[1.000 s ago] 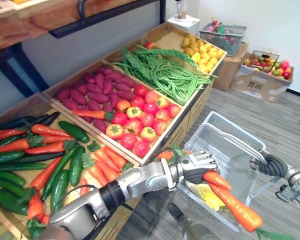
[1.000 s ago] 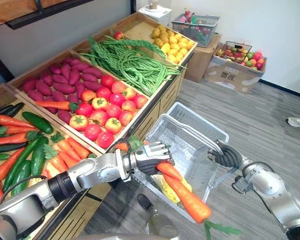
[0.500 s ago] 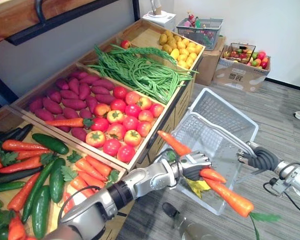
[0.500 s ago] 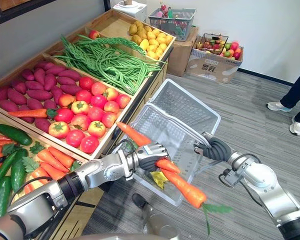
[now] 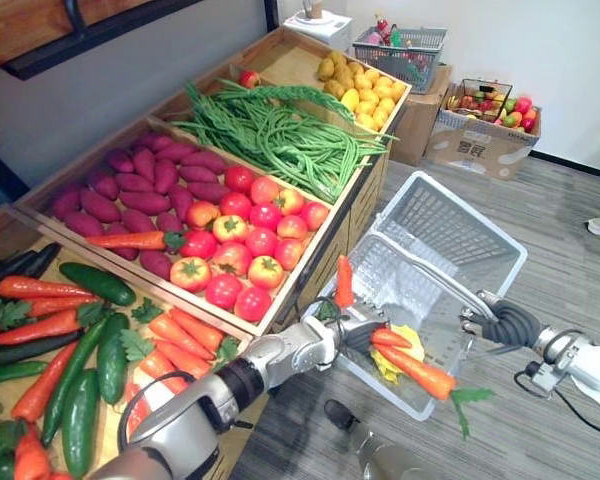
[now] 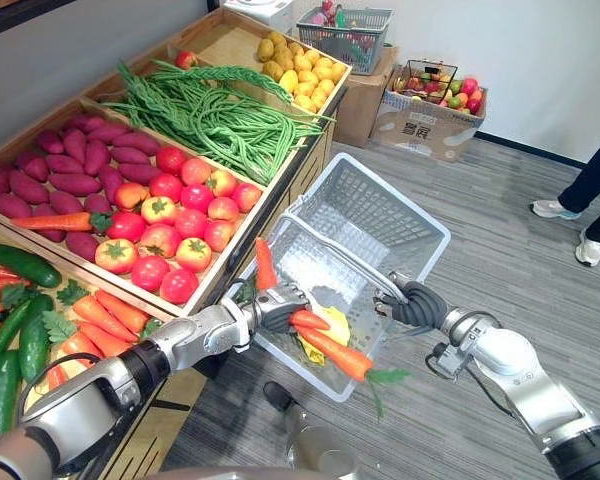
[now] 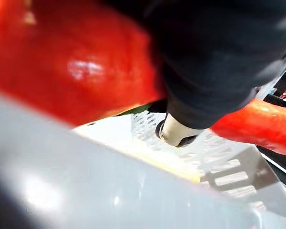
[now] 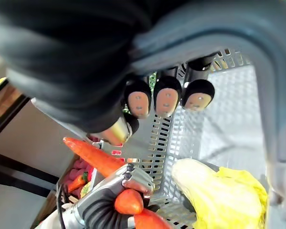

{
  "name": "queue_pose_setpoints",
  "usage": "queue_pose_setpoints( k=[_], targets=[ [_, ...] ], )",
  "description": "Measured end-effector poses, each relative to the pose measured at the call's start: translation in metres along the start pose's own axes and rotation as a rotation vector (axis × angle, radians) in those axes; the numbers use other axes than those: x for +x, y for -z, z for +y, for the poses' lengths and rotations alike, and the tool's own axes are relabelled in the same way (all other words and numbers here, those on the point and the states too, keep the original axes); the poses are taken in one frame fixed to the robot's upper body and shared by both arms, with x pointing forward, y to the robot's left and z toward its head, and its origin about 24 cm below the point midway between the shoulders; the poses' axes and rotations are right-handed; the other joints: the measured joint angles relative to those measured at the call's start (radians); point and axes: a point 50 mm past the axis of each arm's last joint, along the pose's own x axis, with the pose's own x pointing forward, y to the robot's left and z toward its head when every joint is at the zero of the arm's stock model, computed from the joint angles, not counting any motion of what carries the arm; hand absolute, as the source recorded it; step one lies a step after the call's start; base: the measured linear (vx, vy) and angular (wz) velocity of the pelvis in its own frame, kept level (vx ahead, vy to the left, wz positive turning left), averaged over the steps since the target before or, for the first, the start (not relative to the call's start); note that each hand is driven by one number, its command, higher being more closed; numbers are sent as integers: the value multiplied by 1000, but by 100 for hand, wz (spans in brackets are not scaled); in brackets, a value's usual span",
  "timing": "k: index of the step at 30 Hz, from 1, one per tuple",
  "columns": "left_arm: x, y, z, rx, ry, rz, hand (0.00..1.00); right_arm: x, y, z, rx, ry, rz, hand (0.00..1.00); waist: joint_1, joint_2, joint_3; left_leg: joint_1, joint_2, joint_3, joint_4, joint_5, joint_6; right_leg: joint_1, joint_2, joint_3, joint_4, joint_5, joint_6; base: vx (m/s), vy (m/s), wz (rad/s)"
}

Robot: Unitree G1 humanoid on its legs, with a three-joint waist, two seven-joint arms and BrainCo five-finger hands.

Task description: Pick vegetable in the basket

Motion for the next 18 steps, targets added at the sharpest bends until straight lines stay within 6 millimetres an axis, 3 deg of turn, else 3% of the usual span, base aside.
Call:
queue_pose_setpoints(
  k=[9, 10, 18],
  targets=[
    [6, 9, 9, 61, 1, 21, 100, 0, -1, -1, 28, 6, -12, 100, -18, -2, 30, -14, -5, -52, -5, -5, 10, 13, -26, -26, -16, 5, 7, 2, -78, 10],
    [6, 9, 12, 70, -3, 20, 0, 0, -1, -1, 33, 8, -14, 100, -18, -1, 38, -15, -7, -53, -6, -5, 11, 13, -29, -29, -17, 5, 7, -10, -74, 7],
    [3, 23, 14, 86, 10, 76, 0, 0, 0, 0, 39, -12, -9, 100, -29, -1, 66, -31, -17, -77, -22, -5, 11, 4, -37, -39, -19, 6, 9, -1, -68, 5]
  ],
)
